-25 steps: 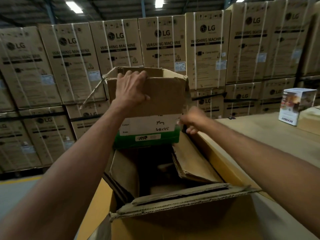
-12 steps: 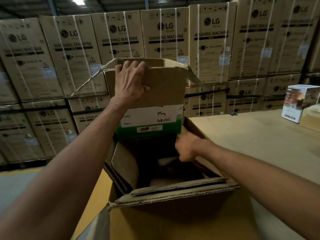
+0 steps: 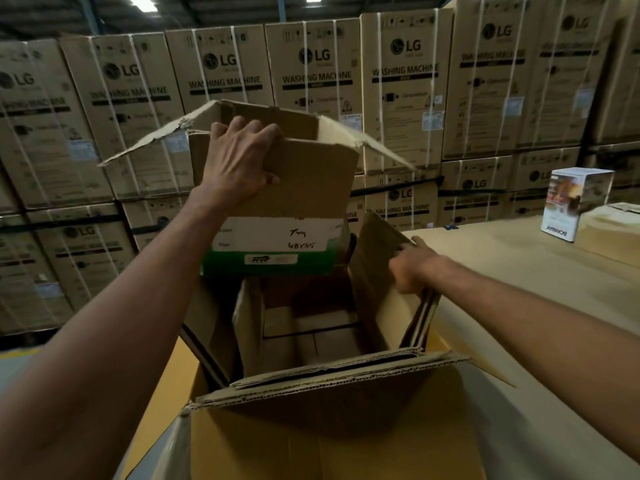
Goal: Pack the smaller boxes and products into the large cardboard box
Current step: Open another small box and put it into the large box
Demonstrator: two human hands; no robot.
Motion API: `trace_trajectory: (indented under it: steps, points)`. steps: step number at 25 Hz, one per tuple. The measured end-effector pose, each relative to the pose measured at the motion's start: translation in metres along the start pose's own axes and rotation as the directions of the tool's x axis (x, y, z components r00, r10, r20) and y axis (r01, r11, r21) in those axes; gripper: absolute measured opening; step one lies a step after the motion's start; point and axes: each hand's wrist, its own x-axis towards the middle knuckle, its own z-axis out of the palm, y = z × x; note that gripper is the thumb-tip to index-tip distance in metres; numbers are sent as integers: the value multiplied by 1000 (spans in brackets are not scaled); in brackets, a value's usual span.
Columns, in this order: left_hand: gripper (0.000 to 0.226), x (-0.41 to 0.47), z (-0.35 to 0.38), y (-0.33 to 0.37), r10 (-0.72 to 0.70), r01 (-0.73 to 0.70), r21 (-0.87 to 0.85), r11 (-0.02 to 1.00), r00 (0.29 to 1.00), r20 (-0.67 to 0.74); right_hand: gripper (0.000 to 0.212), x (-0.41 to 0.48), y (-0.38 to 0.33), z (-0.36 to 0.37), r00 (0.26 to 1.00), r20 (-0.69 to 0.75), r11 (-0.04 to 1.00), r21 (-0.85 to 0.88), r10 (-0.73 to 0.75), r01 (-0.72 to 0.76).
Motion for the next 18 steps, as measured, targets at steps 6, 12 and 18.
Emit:
trace_trajectory:
  steps: [6, 12, 18]
  points:
    - [72, -9, 2, 7, 101, -104, 99, 990, 994, 39, 52, -4, -76, -2, 973, 14, 957, 182, -230, 224]
    - [71, -14, 8, 32, 124, -131, 41, 991, 981, 152, 80, 23, -135, -6, 932, 41, 797, 532, -360, 285]
    - [69, -18, 12, 46, 182, -205, 80, 976, 957, 226, 30, 9, -44, 26, 989, 150, 978, 209, -20, -12]
